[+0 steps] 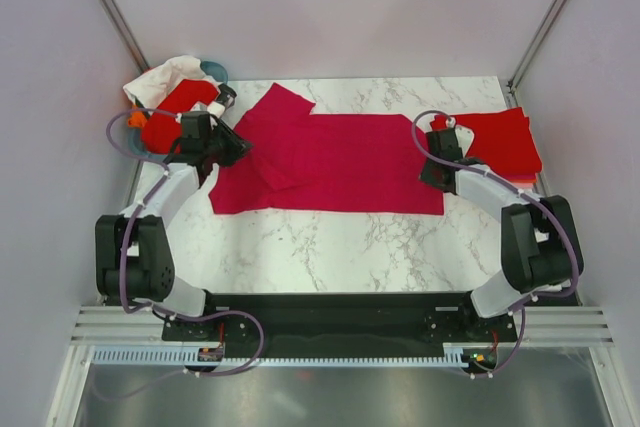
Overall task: Fold and stack the t-shirts
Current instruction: Flatten the tshirt out, then fold the tshirt
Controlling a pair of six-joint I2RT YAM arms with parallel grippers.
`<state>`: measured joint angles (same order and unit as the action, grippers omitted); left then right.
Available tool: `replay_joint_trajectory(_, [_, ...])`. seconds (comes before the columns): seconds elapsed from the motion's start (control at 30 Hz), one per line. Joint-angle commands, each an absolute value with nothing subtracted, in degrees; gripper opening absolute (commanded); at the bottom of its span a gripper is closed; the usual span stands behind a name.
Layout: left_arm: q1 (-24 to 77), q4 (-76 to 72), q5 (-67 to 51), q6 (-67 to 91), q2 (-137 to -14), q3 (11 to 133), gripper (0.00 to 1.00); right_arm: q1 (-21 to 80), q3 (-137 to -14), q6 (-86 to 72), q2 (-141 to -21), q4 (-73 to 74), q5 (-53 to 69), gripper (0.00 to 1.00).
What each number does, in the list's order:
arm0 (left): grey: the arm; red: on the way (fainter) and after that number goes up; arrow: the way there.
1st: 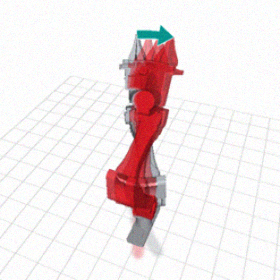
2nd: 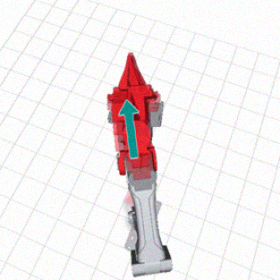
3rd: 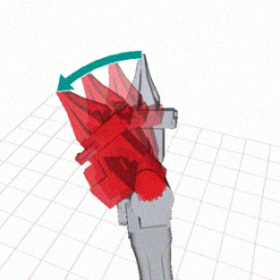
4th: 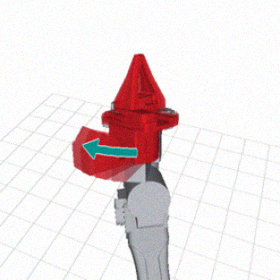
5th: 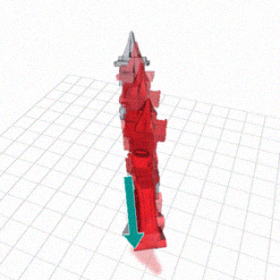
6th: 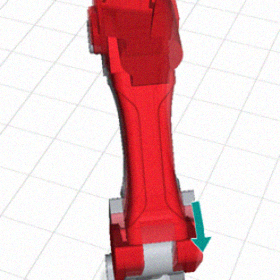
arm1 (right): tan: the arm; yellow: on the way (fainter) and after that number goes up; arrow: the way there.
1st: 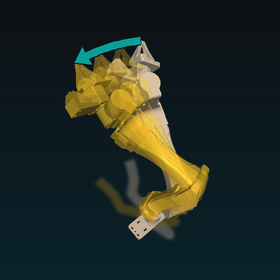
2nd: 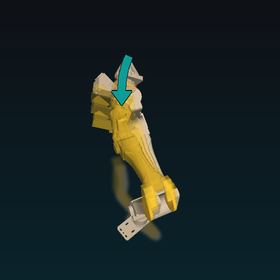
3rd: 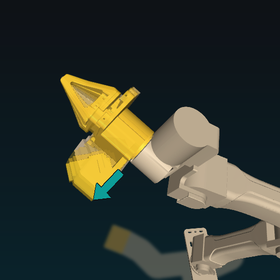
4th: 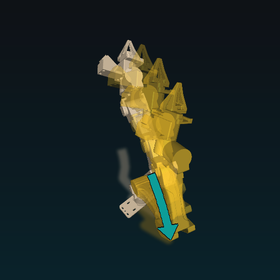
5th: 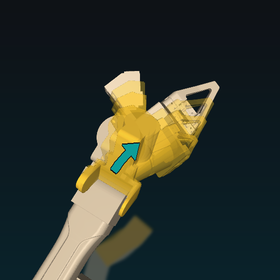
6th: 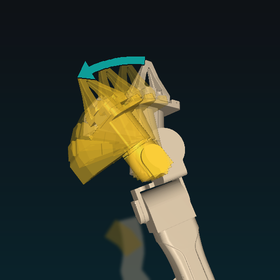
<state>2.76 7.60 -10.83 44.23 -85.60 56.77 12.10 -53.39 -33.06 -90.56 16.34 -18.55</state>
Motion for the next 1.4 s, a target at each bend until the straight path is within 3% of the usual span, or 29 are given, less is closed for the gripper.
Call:
replay_joint_trajectory(0.0, [2.81,4.57,-12.39,41.93,-85.17,60.55,0.38,11.78,-53.98,-34.19,-87.21,14.33,-21.27,0.47])
replay_joint_trajectory(0.13, [2.81,6.50,-11.43,40.96,-81.92,59.86,0.65,11.78,-48.98,-35.94,-81.05,11.96,-20.57,0.56])
replay_joint_trajectory(0.23, [2.81,7.73,-10.90,40.61,-78.32,58.63,0.71,11.78,-44.05,-37.70,-75.60,10.11,-17.59,0.56])
replay_joint_trajectory(0.5, [2.81,6.17,-6.42,46.66,-61.54,41.35,0.70,11.78,-27.28,-51.40,-62.25,5.47,-14.42,0.48])
replay_joint_trajectory(0.63, [2.81,2.47,-5.19,52.02,-54.15,32.36,0.69,11.86,-21.71,-57.38,-59.50,2.64,-14.50,0.50])
replay_joint_trajectory(1.07, [2.73,3.07,6.59,61.26,-45.35,21.18,0.63,11.86,-22.85,-63.63,-69.69,0.44,-20.21,0.50])
replay_joint_trajectory(1.3, [2.81,3.08,9.67,62.75,-46.05,19.25,0.61,11.69,-24.08,-64.69,-72.42,0.70,-24.60,0.41])
replay_joint_trajectory(1.37, [2.81,2.38,10.46,61.18,-46.67,19.42,0.60,11.69,-24.34,-64.25,-73.03,0.62,-26.10,0.33])
